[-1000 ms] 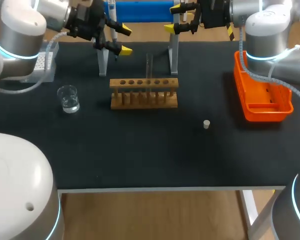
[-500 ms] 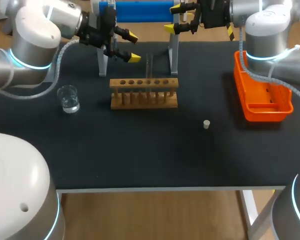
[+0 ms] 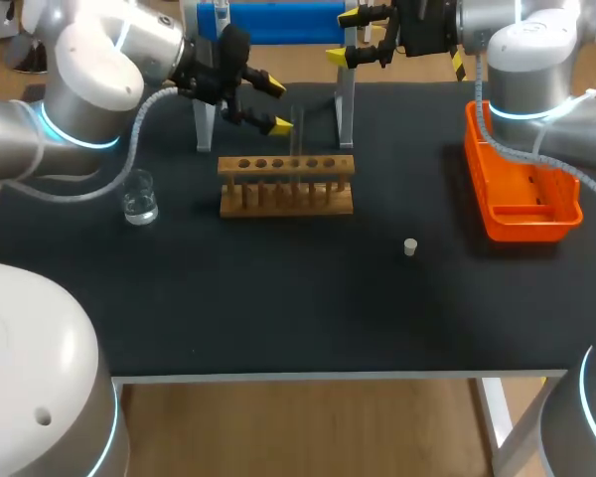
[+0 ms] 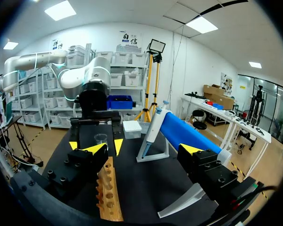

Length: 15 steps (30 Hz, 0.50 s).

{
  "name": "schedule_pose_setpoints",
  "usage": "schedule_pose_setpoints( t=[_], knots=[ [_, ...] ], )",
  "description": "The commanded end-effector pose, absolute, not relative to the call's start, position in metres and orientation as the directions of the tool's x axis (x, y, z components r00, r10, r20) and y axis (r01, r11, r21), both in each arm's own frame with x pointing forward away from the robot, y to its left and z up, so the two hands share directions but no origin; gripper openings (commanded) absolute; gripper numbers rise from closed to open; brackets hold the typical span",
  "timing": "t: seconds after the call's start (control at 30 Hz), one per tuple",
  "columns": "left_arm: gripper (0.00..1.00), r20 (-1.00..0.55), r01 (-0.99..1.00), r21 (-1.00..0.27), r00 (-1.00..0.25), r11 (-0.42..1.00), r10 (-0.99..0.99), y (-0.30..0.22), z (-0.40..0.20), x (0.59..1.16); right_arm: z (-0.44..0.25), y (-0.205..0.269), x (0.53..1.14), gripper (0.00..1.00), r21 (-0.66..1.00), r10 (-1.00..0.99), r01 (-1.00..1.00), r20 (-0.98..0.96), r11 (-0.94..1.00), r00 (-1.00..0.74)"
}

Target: Invert the test tube, pick up the pipette, mount the tip to pipette, aspirate from beaker and dispense into the tube, eject the tip, return the pipette, and cap with the stopper.

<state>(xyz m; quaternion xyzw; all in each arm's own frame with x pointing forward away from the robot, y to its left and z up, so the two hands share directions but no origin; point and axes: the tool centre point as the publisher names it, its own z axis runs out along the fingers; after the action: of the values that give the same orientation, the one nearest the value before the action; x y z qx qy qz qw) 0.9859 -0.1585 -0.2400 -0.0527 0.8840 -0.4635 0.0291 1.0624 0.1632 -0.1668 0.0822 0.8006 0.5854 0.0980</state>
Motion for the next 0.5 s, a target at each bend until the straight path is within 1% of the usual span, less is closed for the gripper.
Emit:
schedule_pose_setpoints(
  t=[0.03, 0.5],
  knots=[
    [1.00, 0.001, -0.069, -0.820, -0.993, 0.568, -0.120, -0.1640, -0.2438, 0.9880, -0.1661, 0.1623, 1.0624, 1.00, 0.953, 0.244, 0.018, -0.059, 0.303, -0.968],
    [1.00, 0.002, -0.068, -0.806, -0.994, 0.588, -0.112, -0.1673, -0.2487, 0.9883, -0.1661, 0.1623, 1.0624, 1.00, 0.953, 0.244, 0.018, -0.059, 0.303, -0.968]
  ],
)
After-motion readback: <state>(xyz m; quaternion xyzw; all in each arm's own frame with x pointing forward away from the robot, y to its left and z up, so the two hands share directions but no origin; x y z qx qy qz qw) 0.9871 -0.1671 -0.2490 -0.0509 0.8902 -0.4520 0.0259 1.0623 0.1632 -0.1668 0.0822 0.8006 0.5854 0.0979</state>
